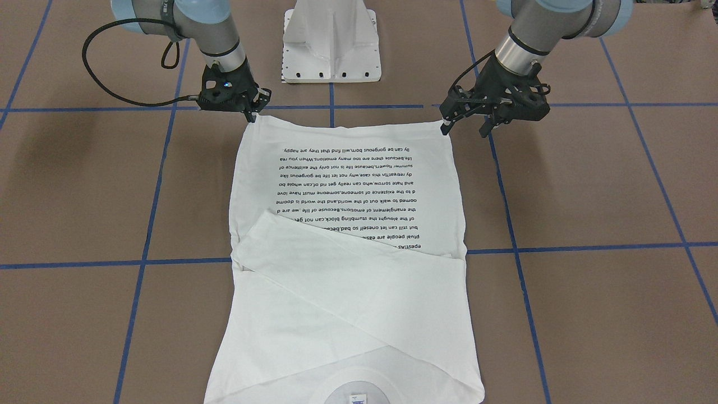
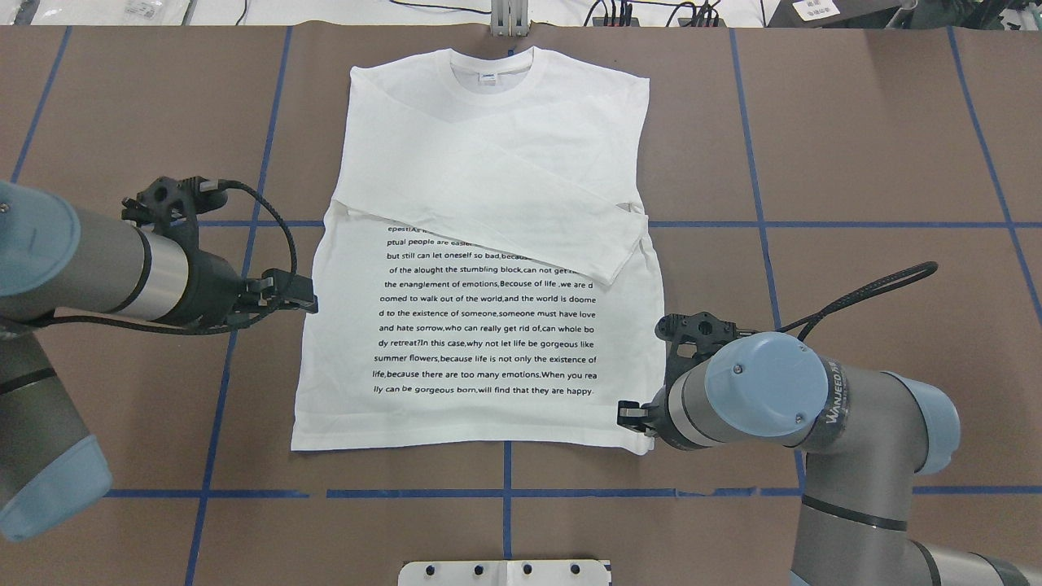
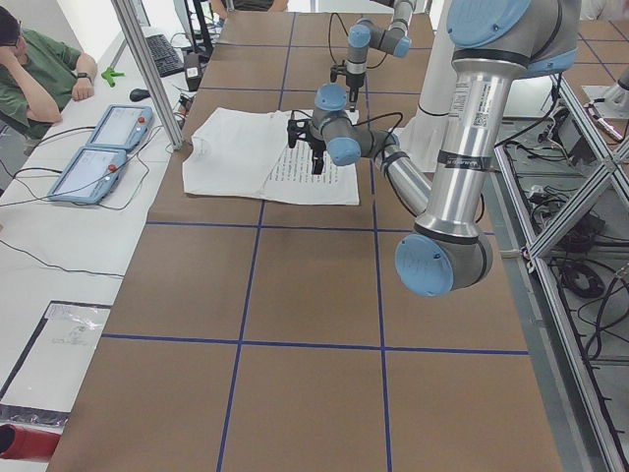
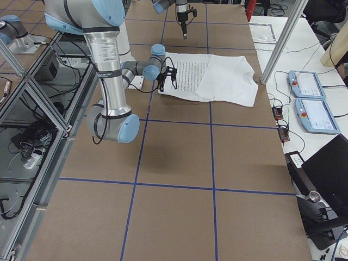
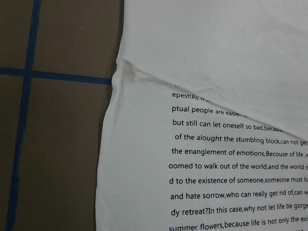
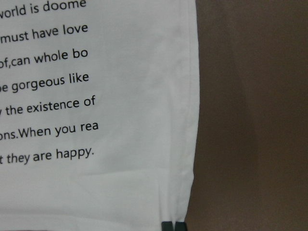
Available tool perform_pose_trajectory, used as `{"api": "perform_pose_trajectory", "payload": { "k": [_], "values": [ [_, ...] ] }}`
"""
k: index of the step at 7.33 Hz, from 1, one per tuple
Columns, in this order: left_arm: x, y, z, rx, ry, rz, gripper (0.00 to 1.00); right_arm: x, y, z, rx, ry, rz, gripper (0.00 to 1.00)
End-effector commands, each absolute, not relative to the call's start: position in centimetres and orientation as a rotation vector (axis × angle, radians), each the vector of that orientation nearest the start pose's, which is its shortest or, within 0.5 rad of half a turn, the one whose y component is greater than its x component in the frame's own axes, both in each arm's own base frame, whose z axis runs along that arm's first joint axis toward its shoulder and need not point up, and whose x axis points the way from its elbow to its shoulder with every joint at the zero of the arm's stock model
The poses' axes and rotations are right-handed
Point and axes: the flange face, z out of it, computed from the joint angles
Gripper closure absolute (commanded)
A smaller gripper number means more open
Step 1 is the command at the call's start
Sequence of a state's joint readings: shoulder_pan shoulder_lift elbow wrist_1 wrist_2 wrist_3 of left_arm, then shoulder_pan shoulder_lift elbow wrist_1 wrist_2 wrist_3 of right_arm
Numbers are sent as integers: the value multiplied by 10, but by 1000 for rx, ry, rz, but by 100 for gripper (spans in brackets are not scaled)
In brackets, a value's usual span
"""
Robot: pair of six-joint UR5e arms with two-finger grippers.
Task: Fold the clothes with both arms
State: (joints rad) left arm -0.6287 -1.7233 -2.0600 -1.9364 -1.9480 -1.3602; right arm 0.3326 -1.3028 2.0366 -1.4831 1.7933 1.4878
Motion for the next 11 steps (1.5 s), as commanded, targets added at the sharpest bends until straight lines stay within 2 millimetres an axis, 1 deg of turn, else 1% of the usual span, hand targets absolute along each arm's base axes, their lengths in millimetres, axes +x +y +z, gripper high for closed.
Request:
{"api": "perform_pose_trajectory", "payload": {
  "k": [1,2,3,4,5,7,9,10,11],
  "values": [
    [379,-337,346,73,1032,-235,1,-473,-283,298,-29,-859,147,100],
    [392,-321,355,64,1011,-255,1,-472,-285,298,-30,-858,149,100],
    [413,-305,364,59,984,-271,1,-473,-286,295,-27,-864,148,100],
    [439,-297,372,44,964,-267,1,-473,-288,290,-24,-873,151,100],
    [462,-303,378,50,946,-270,1,-472,-291,290,-21,-873,154,100],
    [464,-305,385,58,927,-279,1,-472,-291,290,-21,-873,155,100],
    [460,-302,396,54,906,-280,3,-473,-293,284,-17,-884,155,100],
    [459,-301,394,52,908,-276,5,-473,-293,282,-17,-887,154,100],
    [463,-295,396,41,882,-268,5,-473,-293,281,-14,-889,155,100]
  ]
}}
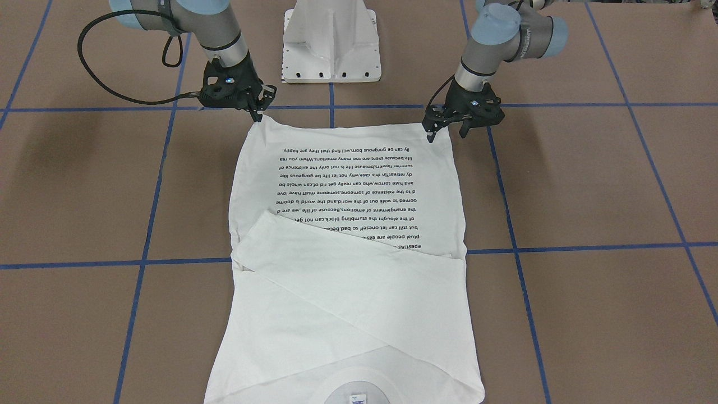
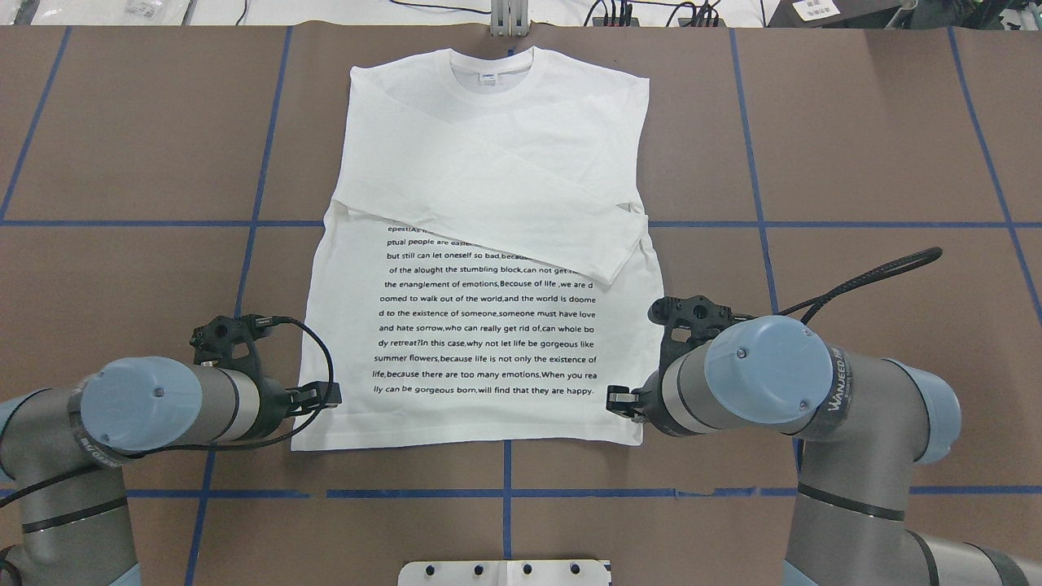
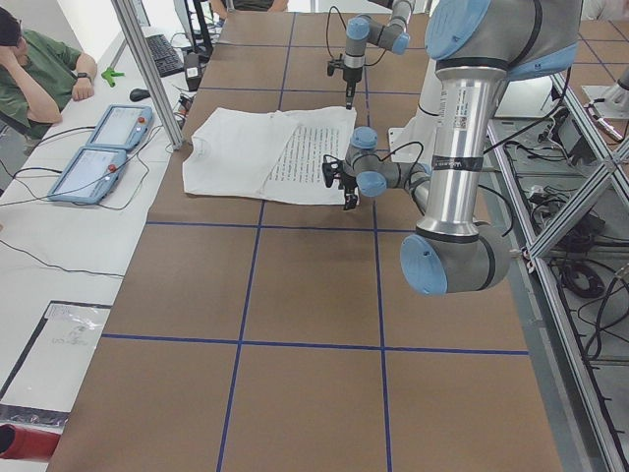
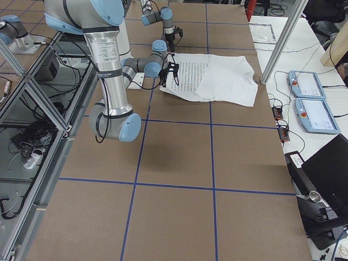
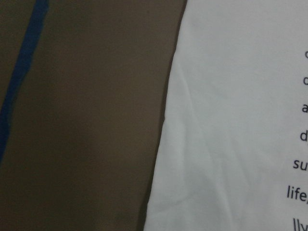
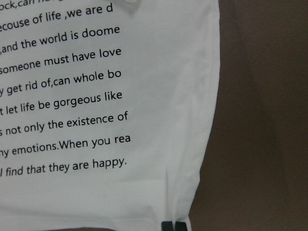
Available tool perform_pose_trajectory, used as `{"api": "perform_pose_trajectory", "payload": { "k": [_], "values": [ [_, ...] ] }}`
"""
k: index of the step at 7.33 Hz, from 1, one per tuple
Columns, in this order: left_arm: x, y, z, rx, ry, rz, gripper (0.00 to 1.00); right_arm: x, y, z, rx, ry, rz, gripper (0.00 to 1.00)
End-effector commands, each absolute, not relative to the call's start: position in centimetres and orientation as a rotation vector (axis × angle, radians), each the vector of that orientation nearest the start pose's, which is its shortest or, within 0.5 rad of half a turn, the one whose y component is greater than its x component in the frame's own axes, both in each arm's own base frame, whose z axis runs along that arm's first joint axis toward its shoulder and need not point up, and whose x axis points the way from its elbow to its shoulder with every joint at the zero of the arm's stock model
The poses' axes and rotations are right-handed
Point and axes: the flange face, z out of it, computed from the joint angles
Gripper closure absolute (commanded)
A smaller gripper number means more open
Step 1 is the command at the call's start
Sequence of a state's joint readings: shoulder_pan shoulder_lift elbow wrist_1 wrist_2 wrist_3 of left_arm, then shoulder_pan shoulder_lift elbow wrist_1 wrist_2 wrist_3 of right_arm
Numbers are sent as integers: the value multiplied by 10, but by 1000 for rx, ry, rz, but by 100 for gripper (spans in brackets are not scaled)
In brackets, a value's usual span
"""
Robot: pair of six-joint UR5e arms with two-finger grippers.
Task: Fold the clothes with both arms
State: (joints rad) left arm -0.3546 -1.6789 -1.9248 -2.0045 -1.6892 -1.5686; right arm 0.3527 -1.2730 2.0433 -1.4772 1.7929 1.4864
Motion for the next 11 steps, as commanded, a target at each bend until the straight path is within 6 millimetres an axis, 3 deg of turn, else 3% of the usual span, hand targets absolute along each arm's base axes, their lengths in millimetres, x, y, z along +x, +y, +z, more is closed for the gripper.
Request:
{"api": "perform_pose_trajectory", "payload": {
  "k": [1,3,7,11],
  "values": [
    [467,-289,396,32,878,-259,5,-473,-293,281,-14,-889,155,100],
    [470,-282,394,25,881,-250,6,-473,-294,279,-13,-892,156,100],
    [472,-281,389,25,890,-246,27,-470,-299,278,-11,-893,164,100],
    [471,-281,386,25,898,-245,63,-467,-303,280,-9,-889,171,100]
  ]
}}
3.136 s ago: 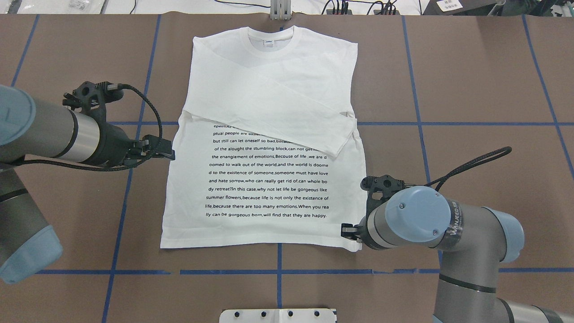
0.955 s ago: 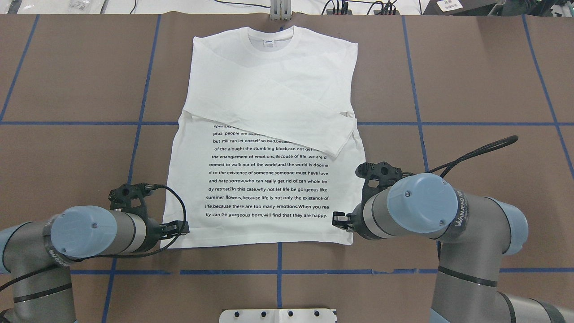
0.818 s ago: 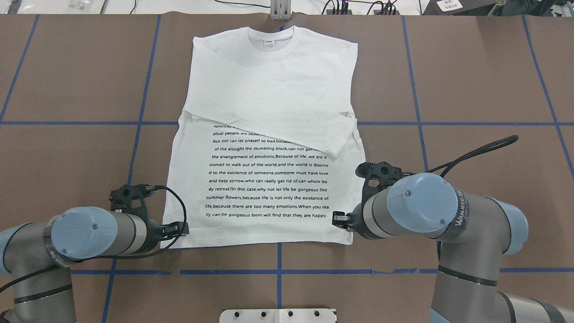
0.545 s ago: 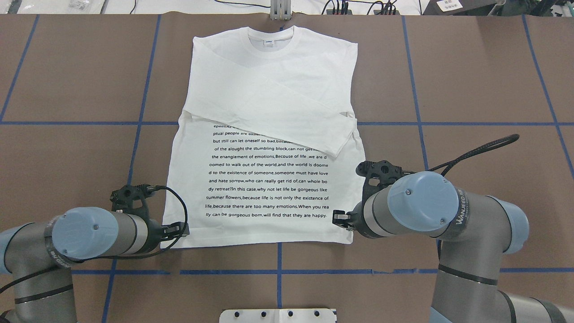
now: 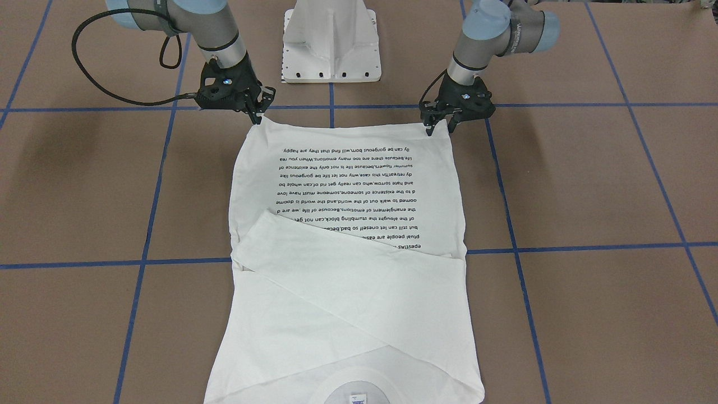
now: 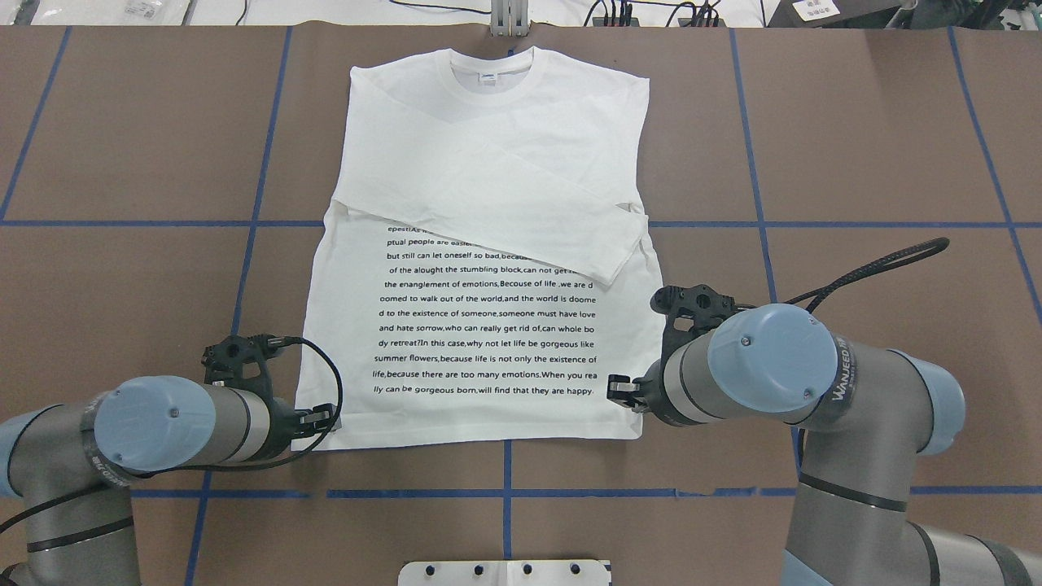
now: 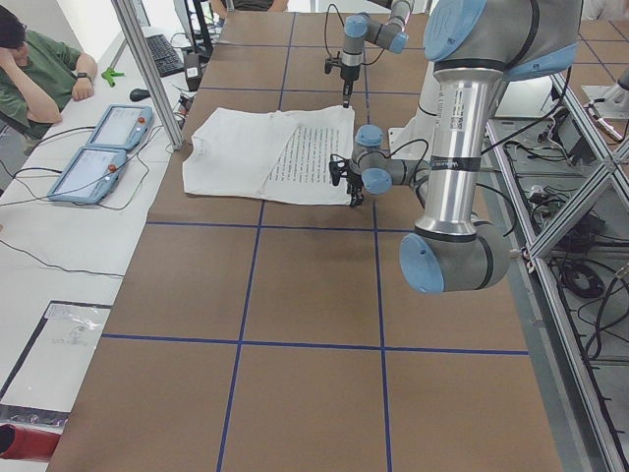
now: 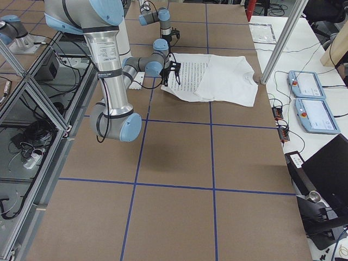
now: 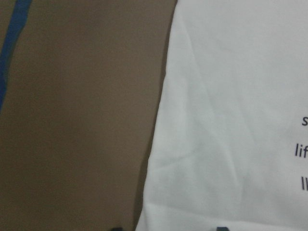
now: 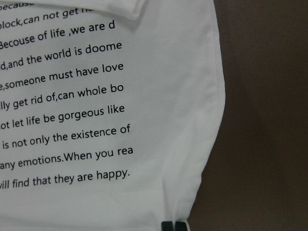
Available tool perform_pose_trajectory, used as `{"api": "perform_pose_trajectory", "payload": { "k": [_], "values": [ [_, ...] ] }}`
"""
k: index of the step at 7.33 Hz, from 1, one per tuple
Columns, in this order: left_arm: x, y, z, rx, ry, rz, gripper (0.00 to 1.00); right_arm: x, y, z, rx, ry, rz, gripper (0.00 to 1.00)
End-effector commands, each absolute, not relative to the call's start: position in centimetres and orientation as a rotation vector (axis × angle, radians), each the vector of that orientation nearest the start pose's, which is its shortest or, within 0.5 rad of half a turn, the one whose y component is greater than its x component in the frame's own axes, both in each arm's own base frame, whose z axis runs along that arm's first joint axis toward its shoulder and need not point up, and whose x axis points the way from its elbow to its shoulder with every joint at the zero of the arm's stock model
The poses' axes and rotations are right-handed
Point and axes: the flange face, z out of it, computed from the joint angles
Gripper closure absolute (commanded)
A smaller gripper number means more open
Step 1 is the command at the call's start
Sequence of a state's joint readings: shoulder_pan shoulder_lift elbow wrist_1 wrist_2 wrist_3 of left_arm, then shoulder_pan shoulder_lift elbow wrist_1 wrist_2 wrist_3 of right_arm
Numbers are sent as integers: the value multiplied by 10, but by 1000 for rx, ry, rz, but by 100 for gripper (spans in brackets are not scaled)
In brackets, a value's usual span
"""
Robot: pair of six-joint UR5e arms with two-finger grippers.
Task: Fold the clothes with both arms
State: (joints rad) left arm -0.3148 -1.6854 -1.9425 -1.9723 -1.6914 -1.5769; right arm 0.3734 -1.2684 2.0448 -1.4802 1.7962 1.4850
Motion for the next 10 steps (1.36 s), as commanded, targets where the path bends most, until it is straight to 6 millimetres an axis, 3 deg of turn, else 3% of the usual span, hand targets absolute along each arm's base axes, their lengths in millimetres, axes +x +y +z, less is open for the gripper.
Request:
{"api": "perform_pose_trajectory", "payload": {
  "k": [1,3,5,7,10],
  "values": [
    [470,-280,383,26,904,-244,66,-466,-304,280,-9,-889,174,100],
    [470,-279,381,23,905,-241,74,-465,-304,281,-8,-888,174,100],
    [468,-278,376,24,918,-238,100,-465,-304,283,-10,-884,174,100],
    [455,-274,359,24,952,-234,100,-462,-303,281,-33,-897,153,100],
    [424,-247,323,-37,989,-181,100,-428,-285,272,-110,-951,49,100]
  ]
}}
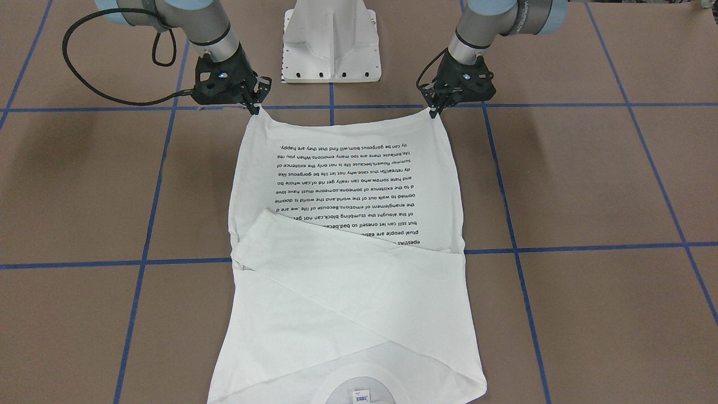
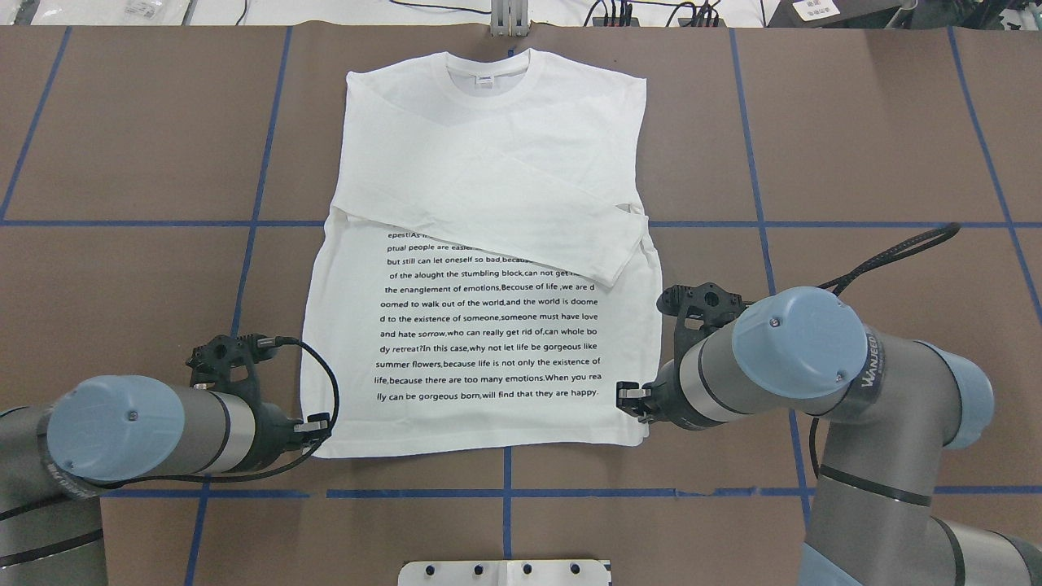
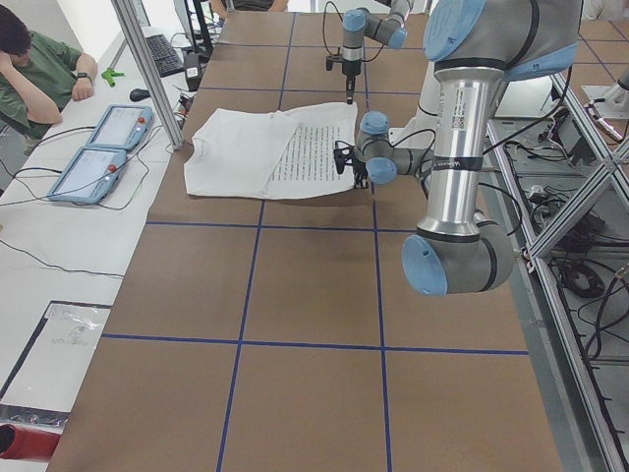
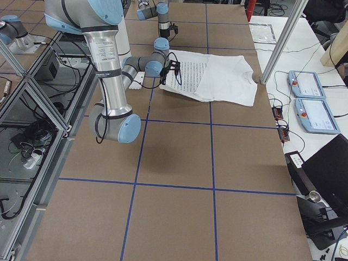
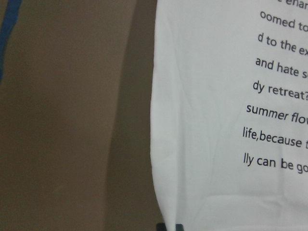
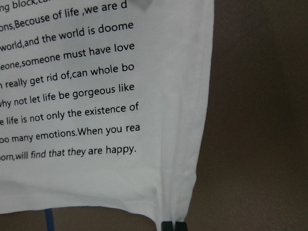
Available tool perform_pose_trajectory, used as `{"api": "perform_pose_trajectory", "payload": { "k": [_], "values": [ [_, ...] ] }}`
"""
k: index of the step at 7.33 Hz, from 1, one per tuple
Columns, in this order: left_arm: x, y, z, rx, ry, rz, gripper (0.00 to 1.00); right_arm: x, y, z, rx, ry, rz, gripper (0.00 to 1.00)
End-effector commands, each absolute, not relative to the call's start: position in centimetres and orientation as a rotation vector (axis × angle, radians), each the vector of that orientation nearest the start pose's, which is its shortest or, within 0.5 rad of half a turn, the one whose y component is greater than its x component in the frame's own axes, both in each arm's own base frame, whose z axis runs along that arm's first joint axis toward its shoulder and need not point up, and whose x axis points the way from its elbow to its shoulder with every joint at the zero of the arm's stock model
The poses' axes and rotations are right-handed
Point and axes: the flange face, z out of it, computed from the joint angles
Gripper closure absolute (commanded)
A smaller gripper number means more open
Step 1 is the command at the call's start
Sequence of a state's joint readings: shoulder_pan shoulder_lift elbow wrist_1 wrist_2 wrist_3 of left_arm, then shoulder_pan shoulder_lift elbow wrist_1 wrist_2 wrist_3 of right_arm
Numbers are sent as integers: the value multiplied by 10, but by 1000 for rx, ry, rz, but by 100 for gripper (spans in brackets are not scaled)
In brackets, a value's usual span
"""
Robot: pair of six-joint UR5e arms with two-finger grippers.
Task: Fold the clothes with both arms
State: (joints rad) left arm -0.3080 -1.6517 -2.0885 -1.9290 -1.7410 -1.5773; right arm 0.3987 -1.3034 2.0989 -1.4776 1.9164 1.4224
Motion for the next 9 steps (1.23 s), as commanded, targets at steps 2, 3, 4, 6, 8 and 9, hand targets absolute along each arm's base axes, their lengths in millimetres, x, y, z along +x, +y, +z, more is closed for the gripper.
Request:
{"api": "perform_pose_trajectory", "payload": {
  "k": [2,3,4,6,8,9],
  "values": [
    [424,-186,291,-159,1028,-173,100,-381,-247,269,-195,-988,-23,100],
    [417,-155,269,-224,1043,-162,100,-354,-226,260,-219,-1013,-60,100],
    [405,-133,252,-254,1025,-128,100,-336,-211,255,-286,-1034,-101,100],
    [371,-117,250,-272,983,-95,100,-323,-203,249,-344,-1051,-135,100],
    [374,-119,248,-272,989,-98,100,-327,-214,253,-334,-1047,-109,100],
    [375,-134,247,-240,999,-118,100,-336,-233,248,-288,-1062,-91,100]
  ]
}}
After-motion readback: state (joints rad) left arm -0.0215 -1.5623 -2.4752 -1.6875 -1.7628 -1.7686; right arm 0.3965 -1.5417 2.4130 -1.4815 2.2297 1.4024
